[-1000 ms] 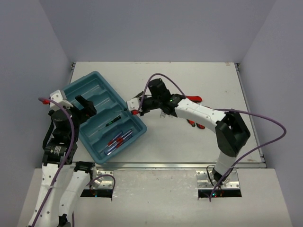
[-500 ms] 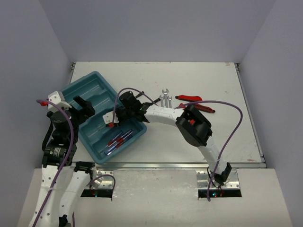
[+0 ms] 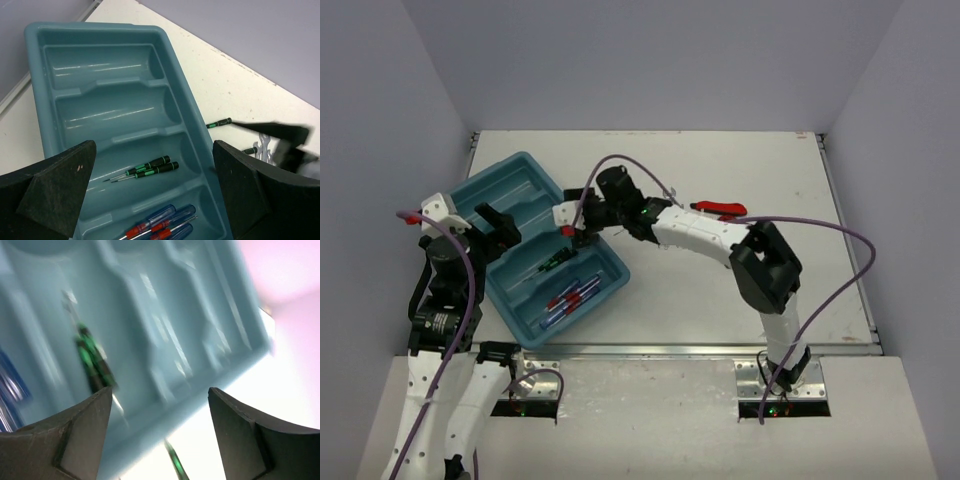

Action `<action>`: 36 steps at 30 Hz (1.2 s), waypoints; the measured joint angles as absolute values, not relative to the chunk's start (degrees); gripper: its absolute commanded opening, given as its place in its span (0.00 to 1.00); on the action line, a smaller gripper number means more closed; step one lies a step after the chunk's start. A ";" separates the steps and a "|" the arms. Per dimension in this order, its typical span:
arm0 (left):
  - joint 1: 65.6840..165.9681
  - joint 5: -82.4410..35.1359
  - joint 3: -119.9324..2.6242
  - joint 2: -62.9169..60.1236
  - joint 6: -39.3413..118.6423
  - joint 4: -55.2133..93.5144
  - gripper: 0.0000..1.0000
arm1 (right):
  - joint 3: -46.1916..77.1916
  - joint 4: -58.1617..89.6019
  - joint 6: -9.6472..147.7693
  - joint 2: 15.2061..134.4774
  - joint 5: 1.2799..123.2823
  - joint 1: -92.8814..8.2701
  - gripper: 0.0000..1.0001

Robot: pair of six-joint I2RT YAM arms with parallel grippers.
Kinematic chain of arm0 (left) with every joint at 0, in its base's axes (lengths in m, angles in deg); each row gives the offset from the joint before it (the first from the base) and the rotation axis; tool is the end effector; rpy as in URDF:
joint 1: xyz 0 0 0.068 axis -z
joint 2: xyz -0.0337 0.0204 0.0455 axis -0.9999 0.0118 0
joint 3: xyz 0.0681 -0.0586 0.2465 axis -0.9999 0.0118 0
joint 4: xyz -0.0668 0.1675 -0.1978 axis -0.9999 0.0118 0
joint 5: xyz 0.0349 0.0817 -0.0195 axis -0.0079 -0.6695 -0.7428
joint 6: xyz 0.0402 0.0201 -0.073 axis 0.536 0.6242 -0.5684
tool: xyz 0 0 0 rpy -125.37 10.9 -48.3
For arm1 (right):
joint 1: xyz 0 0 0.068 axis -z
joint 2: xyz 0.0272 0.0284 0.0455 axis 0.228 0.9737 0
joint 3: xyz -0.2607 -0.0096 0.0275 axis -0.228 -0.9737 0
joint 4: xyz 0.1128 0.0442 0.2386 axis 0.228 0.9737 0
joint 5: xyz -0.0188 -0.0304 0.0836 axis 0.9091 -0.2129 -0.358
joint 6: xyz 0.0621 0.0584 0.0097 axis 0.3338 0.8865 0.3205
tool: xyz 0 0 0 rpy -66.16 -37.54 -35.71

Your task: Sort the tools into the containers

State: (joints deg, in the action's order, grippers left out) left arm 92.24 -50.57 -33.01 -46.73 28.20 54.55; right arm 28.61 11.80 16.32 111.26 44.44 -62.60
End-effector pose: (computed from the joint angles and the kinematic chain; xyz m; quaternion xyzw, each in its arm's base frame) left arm 0.1657 0.0158 0.3270 -0.2335 0.7634 -0.0052 0.6022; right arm 0.3102 0.4121 0.2086 -0.6890 0.4681 0.2023 0.5150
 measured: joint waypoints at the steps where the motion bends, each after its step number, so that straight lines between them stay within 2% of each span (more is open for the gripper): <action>1: 92.24 -50.57 -33.01 -46.87 28.20 54.55 1.00 | 28.11 12.45 16.55 109.55 43.95 -60.72 0.83; 5: 92.24 -50.57 -33.01 -47.20 28.20 54.55 1.00 | 27.65 15.97 15.74 105.01 41.91 -50.92 0.85; 9: 92.24 -50.55 -33.01 -47.18 28.23 54.55 1.00 | 27.39 22.18 14.69 105.41 38.72 -42.47 0.86; 13: 92.24 -50.54 -33.01 -47.04 28.20 54.54 1.00 | 30.61 29.30 13.58 111.29 36.47 -38.44 0.85; 19: 92.24 -50.41 -33.01 -46.06 28.23 54.55 1.00 | 41.68 39.74 10.21 123.82 35.22 -38.06 0.79; 23: 92.24 -50.27 -33.01 -46.07 28.23 54.53 1.00 | 45.82 43.67 8.60 128.72 34.21 -38.13 0.70; 26: 92.24 -49.94 -33.01 -46.01 28.25 54.53 1.00 | 46.52 45.34 7.29 130.70 34.16 -38.13 0.48; 32: 92.24 -49.24 -33.01 -45.55 28.25 54.51 1.00 | 46.52 46.67 5.58 131.51 33.79 -38.11 0.29; 34: 92.24 -49.01 -33.01 -45.51 28.25 54.51 1.00 | 46.52 46.83 4.96 131.51 33.79 -38.12 0.18; 36: 92.24 -48.83 -33.01 -45.54 28.25 54.51 1.00 | 46.44 46.86 4.17 131.51 33.72 -38.11 0.14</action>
